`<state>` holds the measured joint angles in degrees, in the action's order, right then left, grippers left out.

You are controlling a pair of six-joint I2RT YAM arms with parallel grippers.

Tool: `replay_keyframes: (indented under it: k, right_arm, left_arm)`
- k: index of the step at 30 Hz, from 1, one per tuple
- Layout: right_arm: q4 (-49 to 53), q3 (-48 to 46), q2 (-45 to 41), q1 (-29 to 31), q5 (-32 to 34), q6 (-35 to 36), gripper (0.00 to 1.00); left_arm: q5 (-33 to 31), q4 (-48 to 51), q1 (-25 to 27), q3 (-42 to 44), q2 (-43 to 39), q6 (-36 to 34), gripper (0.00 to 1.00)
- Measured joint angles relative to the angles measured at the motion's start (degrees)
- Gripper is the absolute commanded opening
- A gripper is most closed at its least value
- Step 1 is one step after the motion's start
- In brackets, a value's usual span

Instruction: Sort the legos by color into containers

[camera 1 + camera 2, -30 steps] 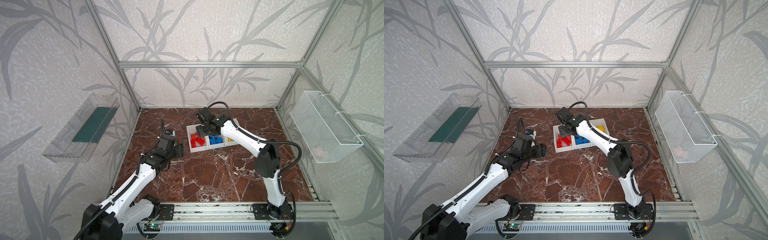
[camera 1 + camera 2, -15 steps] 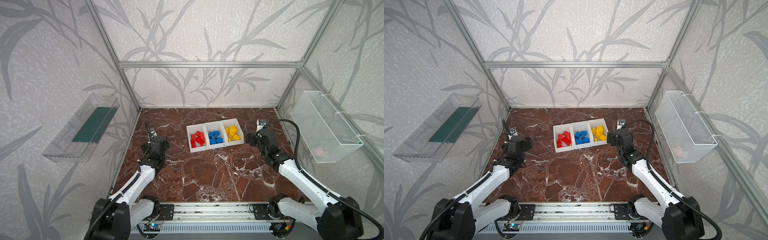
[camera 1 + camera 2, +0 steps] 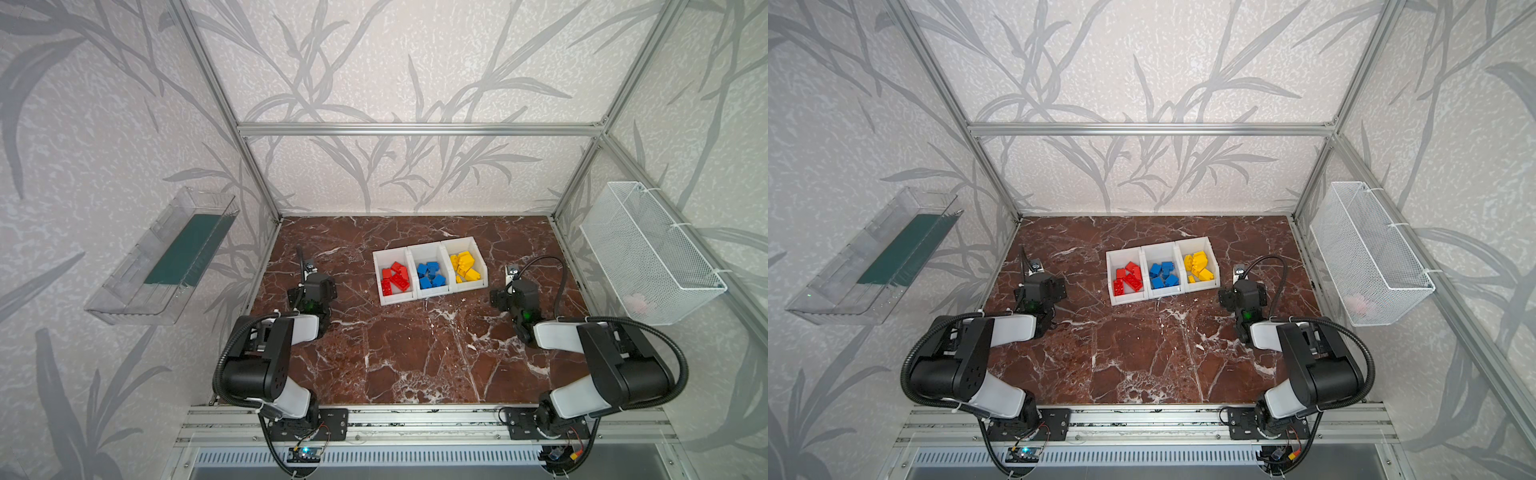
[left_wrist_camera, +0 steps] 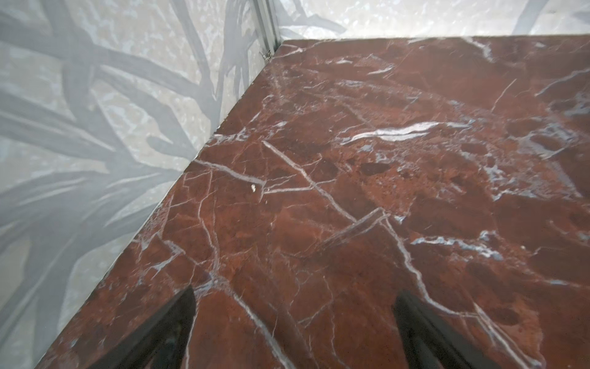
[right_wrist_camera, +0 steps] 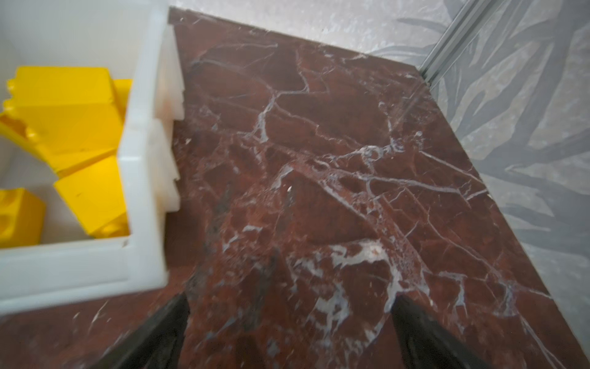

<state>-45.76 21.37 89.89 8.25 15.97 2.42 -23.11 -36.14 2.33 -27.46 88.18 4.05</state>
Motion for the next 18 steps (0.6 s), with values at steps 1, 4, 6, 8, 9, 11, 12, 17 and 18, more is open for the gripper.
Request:
replay_keyframes:
  k: [1,4,6,8,9,11,12,17,18]
  right_arm:
    - [-1.05,-0.83,0.42,-0.98,-0.39,-0.22,0.99]
    - [-0.76,-0.7,-0.15,-1.55,-1.68,-0.61,0.99]
    - [-2.6,-0.63,-0.35,-1.49,-2.23,-0.66,0.99]
    - [-3.98,-0.63,-0.35,-1.38,-2.64,-0.66,0.99]
    - [-4.22,-0.63,-0.35,-1.4,-2.82,-0.68,0.99]
    - [-4.0,-0.61,-0.42,-1.4,-3.04,-0.68,0.99]
    - [-3.85,-0.61,-0.48,-1.4,-3.06,-0.7,0.99]
    - [-3.85,-0.59,-0.59,-1.4,-3.21,-0.7,0.99]
    - [-3.85,-0.59,-0.59,-1.4,-3.21,-0.7,0.99]
  left_arm:
    - [1.79,-2.38,-0.59,0.63,0.0,-0.09,0.99]
    - [6.27,-8.7,-1.79,3.54,0.44,-0.39,0.99]
    - [8.02,-10.47,-2.08,4.72,1.11,-0.48,0.99]
    - [9.18,-11.72,-2.08,5.16,1.4,-0.52,0.99]
    - [9.42,-12.59,-2.08,5.27,1.51,-0.57,0.99]
    - [10.08,-13.86,-2.08,5.31,1.53,-0.63,0.99]
    - [10.25,-14.34,-2.08,5.31,1.53,-0.63,0.99]
    - [10.84,-15.85,-2.08,5.33,1.55,-0.7,0.99]
    - [10.86,-16.0,-2.08,5.33,1.55,-0.72,0.99]
